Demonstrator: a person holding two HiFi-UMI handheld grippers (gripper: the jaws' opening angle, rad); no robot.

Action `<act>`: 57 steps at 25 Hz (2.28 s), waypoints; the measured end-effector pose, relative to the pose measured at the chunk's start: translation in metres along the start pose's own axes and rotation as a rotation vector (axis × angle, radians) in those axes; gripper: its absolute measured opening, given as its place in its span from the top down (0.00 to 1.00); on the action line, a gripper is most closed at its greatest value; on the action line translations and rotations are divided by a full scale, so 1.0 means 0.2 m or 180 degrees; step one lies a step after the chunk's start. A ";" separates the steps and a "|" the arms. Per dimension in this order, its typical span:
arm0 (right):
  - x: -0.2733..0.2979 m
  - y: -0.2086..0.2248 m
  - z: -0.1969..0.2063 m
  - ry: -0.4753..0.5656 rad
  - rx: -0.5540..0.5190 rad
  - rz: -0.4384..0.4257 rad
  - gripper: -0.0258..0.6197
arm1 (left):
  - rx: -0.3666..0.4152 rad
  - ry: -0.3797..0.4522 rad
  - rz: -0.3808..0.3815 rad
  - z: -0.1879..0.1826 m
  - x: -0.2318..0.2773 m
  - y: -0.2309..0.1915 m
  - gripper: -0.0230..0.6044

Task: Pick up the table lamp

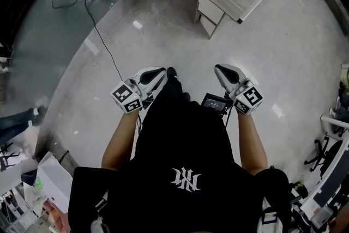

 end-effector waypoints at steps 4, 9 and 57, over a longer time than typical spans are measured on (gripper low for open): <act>0.06 0.06 -0.01 -0.0027 0.0014 0.0037 0.96 | -0.0068 -0.0023 -0.0032 0.00 0.02 -0.08 0.96; 0.15 0.15 -0.06 -0.0006 0.0017 0.0050 0.96 | -0.0119 0.0018 -0.0027 -0.04 0.09 -0.21 0.96; 1.07 1.78 -0.72 -0.0036 0.0092 0.0520 0.96 | -0.0276 -0.0044 0.0225 -0.79 1.31 -1.88 0.96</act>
Point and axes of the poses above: the fingertips, and each gripper's own axes: x forward along the fingers, y to its right, z out of its underside, the point moved 8 cm from there along -x, backward along the fingers, and after that the axes turned 3 degrees about x, right-handed, at the moved point
